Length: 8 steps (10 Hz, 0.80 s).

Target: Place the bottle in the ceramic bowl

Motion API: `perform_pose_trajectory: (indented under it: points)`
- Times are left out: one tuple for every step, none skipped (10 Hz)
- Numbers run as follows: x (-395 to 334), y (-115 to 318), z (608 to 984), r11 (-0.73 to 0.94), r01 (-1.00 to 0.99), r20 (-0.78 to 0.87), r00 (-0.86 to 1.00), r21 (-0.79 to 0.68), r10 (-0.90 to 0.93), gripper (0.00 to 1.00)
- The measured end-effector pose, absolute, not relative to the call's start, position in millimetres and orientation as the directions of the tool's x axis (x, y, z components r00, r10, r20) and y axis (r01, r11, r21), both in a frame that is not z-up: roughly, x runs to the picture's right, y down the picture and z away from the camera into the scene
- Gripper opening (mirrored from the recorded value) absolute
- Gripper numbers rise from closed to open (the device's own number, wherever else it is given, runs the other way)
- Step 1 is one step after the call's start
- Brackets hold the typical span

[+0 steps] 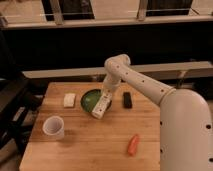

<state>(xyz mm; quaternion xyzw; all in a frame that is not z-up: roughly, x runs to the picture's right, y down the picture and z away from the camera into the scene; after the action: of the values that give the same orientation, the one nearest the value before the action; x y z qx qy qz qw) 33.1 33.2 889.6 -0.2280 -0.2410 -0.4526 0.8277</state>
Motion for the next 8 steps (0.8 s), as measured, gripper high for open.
perform_pose_trajectory:
  points:
    - [31.6, 31.4, 891.3, 0.483, 0.861, 0.607, 0.470, -0.156, -0.641, 0.02]
    - [29.9, 30.5, 891.3, 0.481, 0.863, 0.607, 0.466, -0.153, -0.643, 0.02]
    - [30.3, 31.1, 891.7, 0.481, 0.863, 0.608, 0.467, -0.155, -0.643, 0.02]
    - [30.9, 32.1, 892.1, 0.481, 0.863, 0.609, 0.467, -0.156, -0.641, 0.02]
    - [31.1, 32.5, 891.7, 0.481, 0.863, 0.609, 0.467, -0.156, -0.641, 0.04]
    - [30.9, 32.9, 891.4, 0.480, 0.863, 0.610, 0.466, -0.155, -0.641, 0.10]
    - [29.8, 33.1, 890.8, 0.479, 0.864, 0.611, 0.464, -0.154, -0.641, 0.23]
    - [29.0, 33.3, 890.7, 0.478, 0.865, 0.611, 0.463, -0.153, -0.642, 0.33]
